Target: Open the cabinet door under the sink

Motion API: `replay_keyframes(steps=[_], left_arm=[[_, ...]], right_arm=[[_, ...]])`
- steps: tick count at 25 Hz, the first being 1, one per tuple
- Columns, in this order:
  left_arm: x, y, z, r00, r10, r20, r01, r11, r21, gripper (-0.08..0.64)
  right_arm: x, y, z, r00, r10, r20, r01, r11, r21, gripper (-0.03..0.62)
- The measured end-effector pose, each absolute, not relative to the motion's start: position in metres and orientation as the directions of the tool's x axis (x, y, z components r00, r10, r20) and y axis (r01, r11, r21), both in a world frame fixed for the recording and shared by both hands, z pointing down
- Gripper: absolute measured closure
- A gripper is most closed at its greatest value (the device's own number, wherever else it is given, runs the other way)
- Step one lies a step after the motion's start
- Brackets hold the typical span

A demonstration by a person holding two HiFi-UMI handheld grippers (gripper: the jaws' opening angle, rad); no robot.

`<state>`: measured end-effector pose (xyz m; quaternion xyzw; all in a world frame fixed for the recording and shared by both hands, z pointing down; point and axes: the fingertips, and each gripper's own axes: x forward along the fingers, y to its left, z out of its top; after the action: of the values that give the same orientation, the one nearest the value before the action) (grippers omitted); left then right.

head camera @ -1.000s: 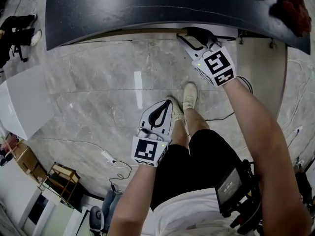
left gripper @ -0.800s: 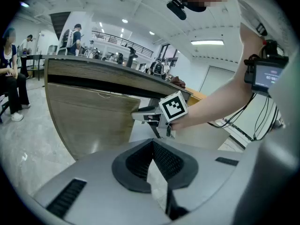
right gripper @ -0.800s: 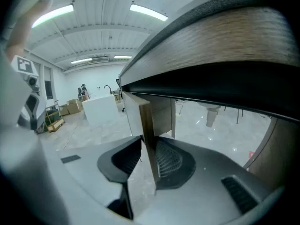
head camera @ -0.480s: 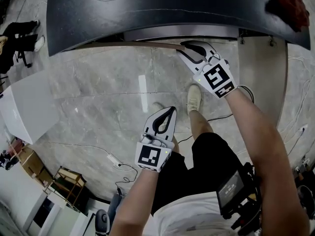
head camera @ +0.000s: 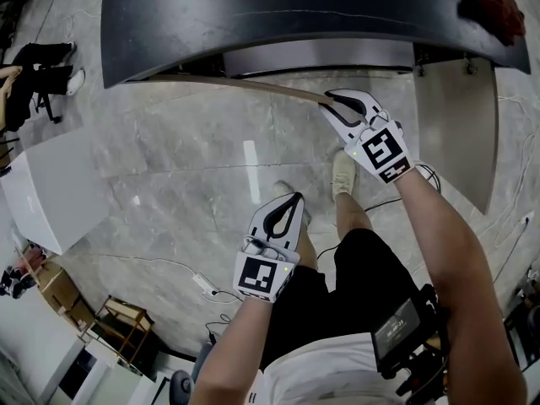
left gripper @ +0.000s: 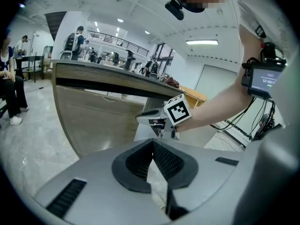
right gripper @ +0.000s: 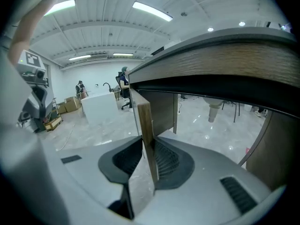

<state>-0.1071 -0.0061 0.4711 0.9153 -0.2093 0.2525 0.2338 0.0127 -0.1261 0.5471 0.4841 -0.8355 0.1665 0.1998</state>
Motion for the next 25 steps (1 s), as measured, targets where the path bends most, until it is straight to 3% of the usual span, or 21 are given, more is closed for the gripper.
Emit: replay_keyframes(steps=[8, 25], left_arm=[[-0.153, -0.005, 0.472, 0.782, -0.248, 0.572, -0.495, -0.805, 0.327, 0.551], [-0.179, -0.005, 0.438, 0.828, -0.25, 0.502, -0.451, -0.83, 0.33, 0.551]], right_arm=[[-0.017, -0.1, 0.55, -0.434, -0.744, 0.509, -0.883, 0.463, -0.077, 0.516], [-0.091, -0.049, 0.547, -0.448, -0.703, 0.552, -0.859, 0.509, -0.048, 0.52]])
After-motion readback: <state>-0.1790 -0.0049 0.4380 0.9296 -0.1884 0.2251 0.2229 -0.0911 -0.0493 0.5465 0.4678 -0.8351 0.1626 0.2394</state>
